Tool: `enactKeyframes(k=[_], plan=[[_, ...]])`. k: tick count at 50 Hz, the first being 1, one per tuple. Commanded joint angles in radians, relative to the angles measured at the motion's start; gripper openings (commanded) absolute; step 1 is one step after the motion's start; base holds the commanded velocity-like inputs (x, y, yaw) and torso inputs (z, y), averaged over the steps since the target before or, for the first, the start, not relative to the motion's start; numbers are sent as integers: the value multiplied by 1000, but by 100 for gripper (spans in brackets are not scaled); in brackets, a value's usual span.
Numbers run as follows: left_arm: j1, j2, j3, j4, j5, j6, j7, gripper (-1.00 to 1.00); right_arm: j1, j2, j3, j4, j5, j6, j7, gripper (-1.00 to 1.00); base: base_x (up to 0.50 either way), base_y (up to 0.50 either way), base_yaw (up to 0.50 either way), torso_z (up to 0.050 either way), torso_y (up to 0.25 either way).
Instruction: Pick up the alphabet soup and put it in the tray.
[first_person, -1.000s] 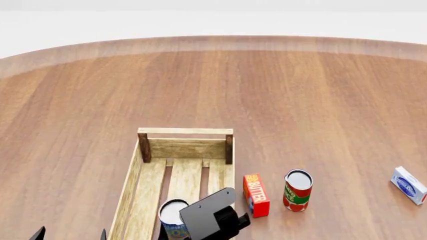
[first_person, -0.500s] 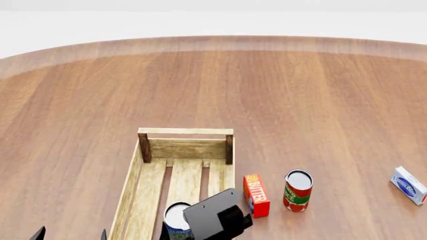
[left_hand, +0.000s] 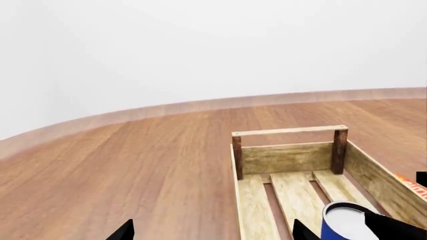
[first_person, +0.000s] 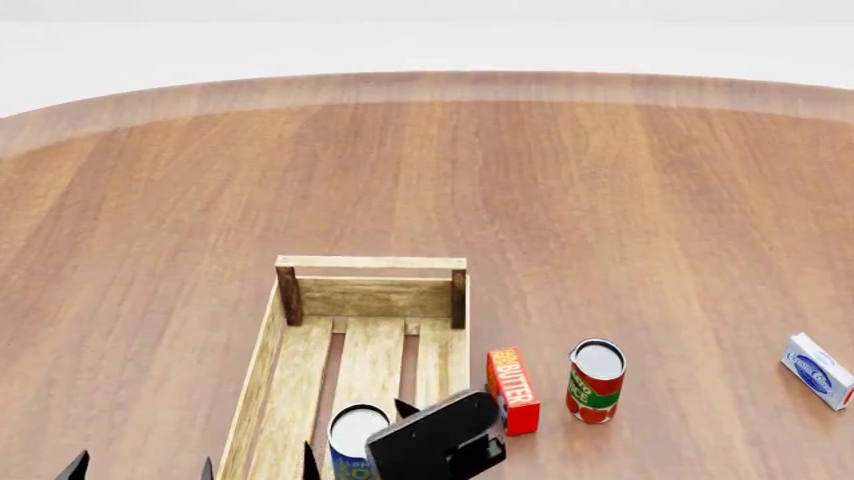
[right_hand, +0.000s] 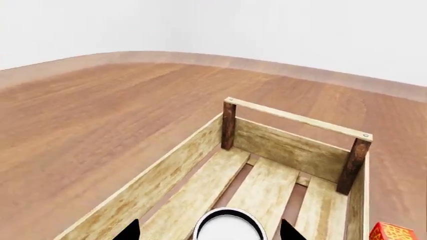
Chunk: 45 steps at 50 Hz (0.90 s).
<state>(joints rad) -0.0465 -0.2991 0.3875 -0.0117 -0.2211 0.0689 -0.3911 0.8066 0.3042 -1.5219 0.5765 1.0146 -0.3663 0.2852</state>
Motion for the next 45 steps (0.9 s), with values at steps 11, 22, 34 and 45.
enactKeyframes(k=[11, 22, 34, 45], plan=[[20, -20, -6, 68, -15, -9, -13, 100, 15, 235, -30, -509, -104, 10, 258, 100, 0, 0, 0, 0, 0], [32, -32, -2, 120, -15, -26, -23, 100, 39, 312, -24, -691, -155, 23, 357, 100, 0, 0, 0, 0, 0], [52, -49, -1, 218, -23, -54, -39, 100, 64, 367, -14, -838, -198, 47, 439, 100, 0, 0, 0, 0, 0], [64, -63, 9, 289, -9, -72, -52, 100, 82, 410, -6, -946, -232, 69, 498, 100, 0, 0, 0, 0, 0]])
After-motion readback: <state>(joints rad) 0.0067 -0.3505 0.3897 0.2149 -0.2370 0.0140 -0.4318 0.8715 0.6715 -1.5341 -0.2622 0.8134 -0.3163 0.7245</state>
